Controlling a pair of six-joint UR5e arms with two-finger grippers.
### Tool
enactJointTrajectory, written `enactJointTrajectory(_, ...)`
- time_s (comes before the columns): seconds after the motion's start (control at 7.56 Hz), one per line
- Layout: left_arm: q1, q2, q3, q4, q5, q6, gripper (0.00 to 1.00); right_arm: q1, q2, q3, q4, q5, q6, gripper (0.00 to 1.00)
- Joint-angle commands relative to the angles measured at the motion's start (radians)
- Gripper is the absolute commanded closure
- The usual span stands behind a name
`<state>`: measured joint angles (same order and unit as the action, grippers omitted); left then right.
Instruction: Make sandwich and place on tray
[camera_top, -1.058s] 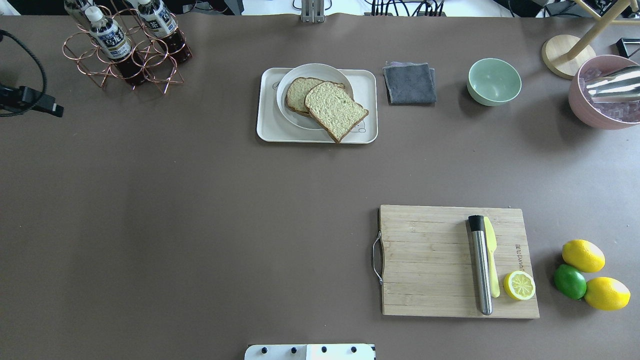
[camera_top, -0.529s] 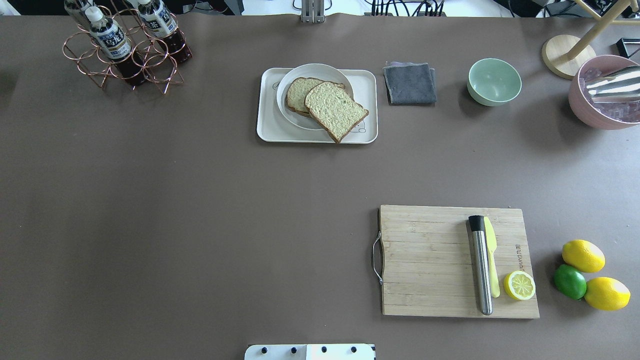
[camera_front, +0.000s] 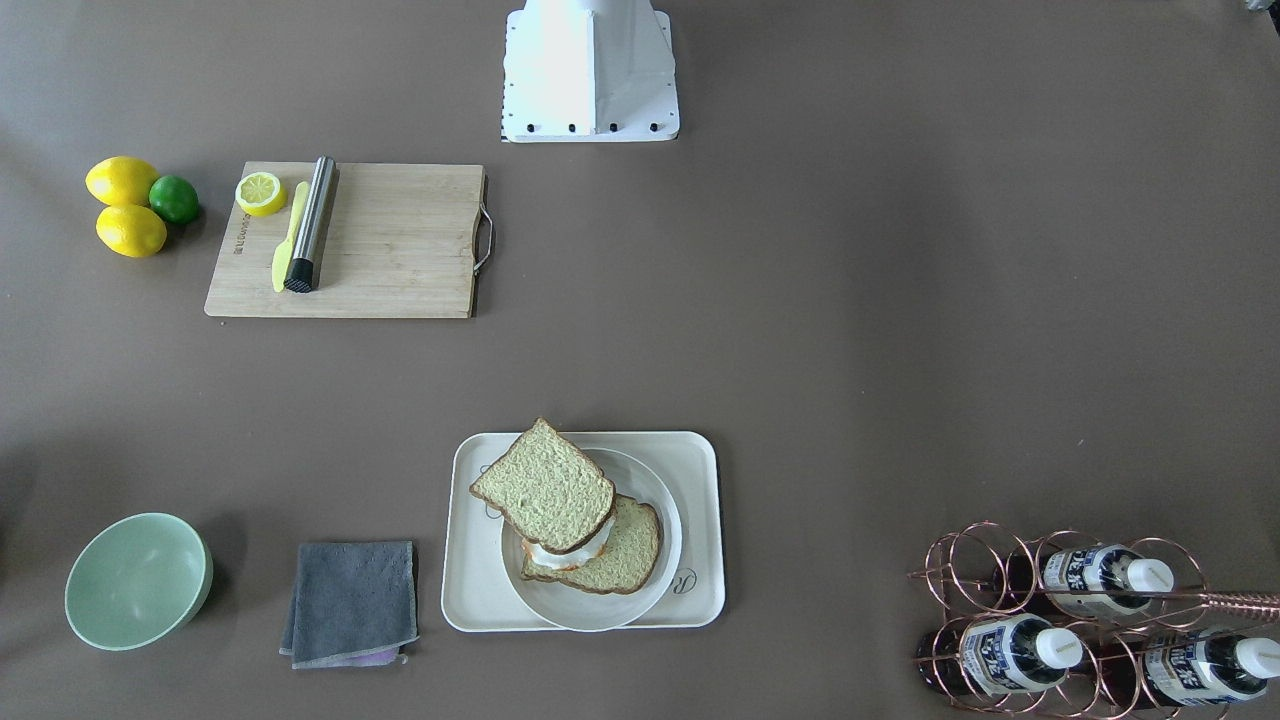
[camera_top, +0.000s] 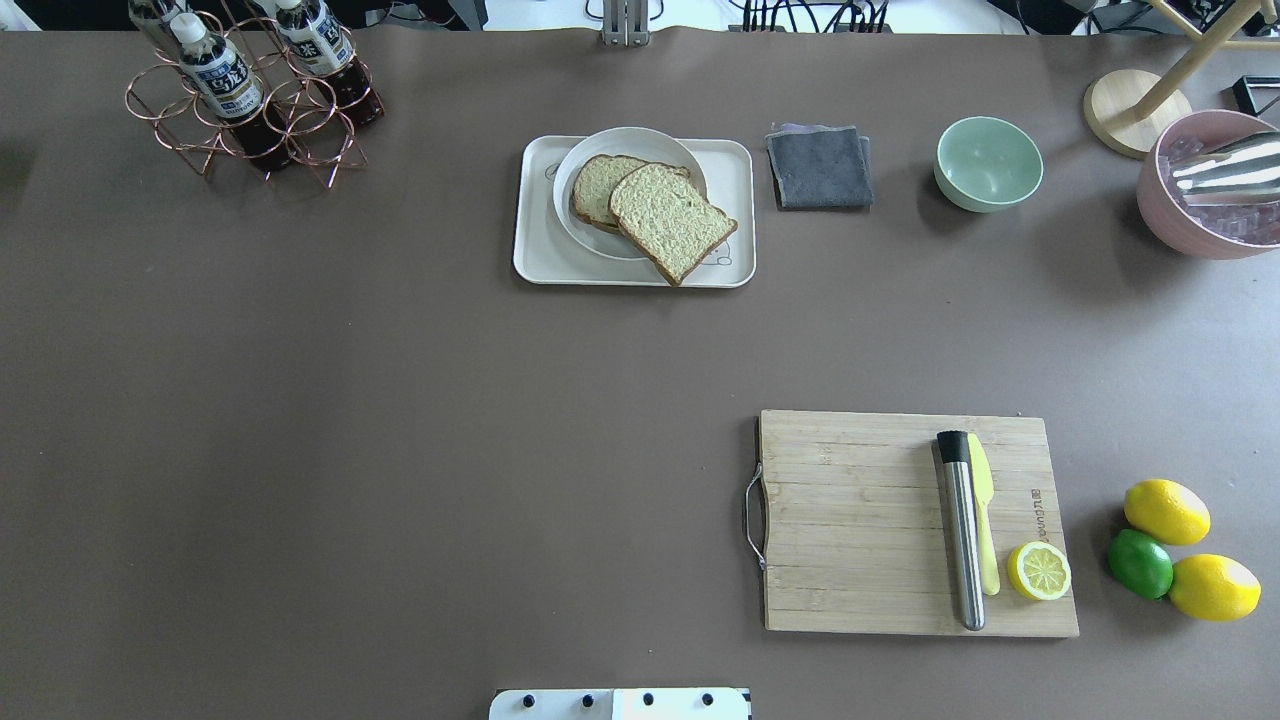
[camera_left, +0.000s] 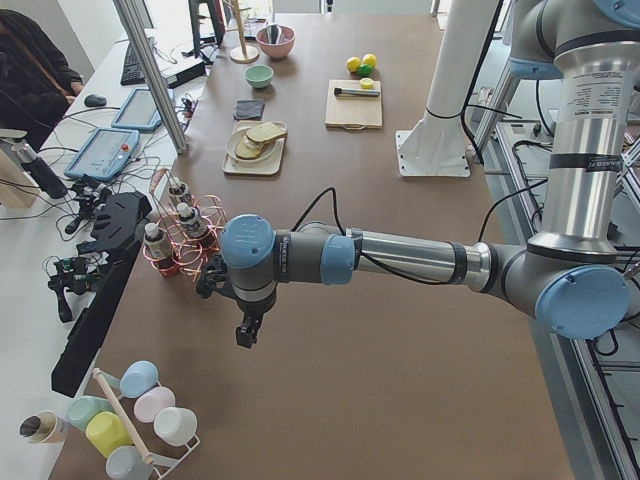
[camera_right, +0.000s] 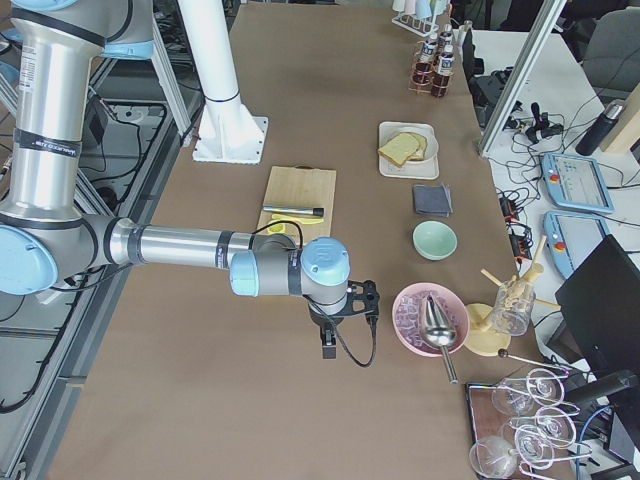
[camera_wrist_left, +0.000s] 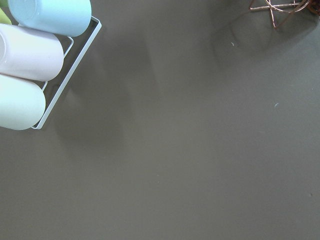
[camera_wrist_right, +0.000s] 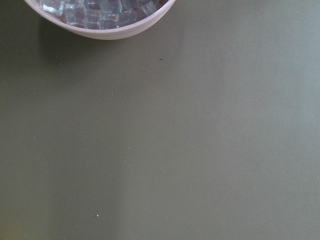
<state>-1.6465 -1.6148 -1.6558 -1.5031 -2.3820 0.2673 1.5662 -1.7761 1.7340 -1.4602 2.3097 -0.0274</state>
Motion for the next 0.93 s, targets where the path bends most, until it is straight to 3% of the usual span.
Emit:
enactJointTrajectory(0.0, 0.025, 0.018, -0.012, 0.003, 0.000, -0.037, 0.02, -0.002, 0.004, -0.019, -0.003, 0.000, 0.076, 0.00)
enactJointTrajectory(0.79, 0.028, 0.016, -0.012, 0.000, -0.002, -0.039, 0.02, -0.029, 0.095, -0.010, -0.023, 0.051, 0.165, 0.00)
